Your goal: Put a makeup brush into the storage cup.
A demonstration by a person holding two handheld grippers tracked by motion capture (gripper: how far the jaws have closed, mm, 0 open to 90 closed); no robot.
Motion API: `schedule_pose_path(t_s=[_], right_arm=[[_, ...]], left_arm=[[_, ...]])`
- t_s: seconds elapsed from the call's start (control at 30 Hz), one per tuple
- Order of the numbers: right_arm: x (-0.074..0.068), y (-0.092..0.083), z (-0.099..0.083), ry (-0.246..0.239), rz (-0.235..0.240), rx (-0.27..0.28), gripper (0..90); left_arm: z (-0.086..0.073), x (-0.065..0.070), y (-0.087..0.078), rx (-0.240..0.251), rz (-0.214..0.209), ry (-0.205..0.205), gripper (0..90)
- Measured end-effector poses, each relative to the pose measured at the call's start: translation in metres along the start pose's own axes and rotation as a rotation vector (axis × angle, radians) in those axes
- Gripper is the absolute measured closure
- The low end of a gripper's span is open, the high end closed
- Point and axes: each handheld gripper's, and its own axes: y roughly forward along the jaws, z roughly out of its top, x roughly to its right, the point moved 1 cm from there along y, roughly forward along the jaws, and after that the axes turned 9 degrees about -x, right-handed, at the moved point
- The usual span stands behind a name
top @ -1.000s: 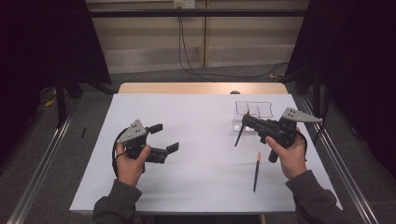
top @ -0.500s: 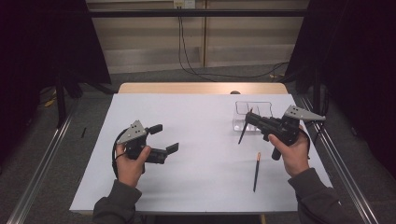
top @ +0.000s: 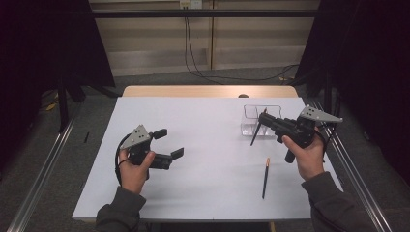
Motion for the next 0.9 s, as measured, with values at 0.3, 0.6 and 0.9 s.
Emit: schedule_pose_path(t_s=[0.3,0.6,0.9], right_arm=[[0.005,0.0,-0.001,-0.005,-0.016,-0.004,84.9],[0.009,-0.002,-0.001,-0.004,-0.032,-0.008,85.0],[0.016,-0.007,0.002,-0.013,-0.057,-0.007,84.9]], left_arm=[[-0.002,-0.002,0.0,0.0,0.003,-0.009,3.1],[-0.003,-0.002,-0.001,-0.004,0.005,-0.007,3.1],[-0.003,-0.002,-0.001,-0.007,0.011,-0.01,3.2]])
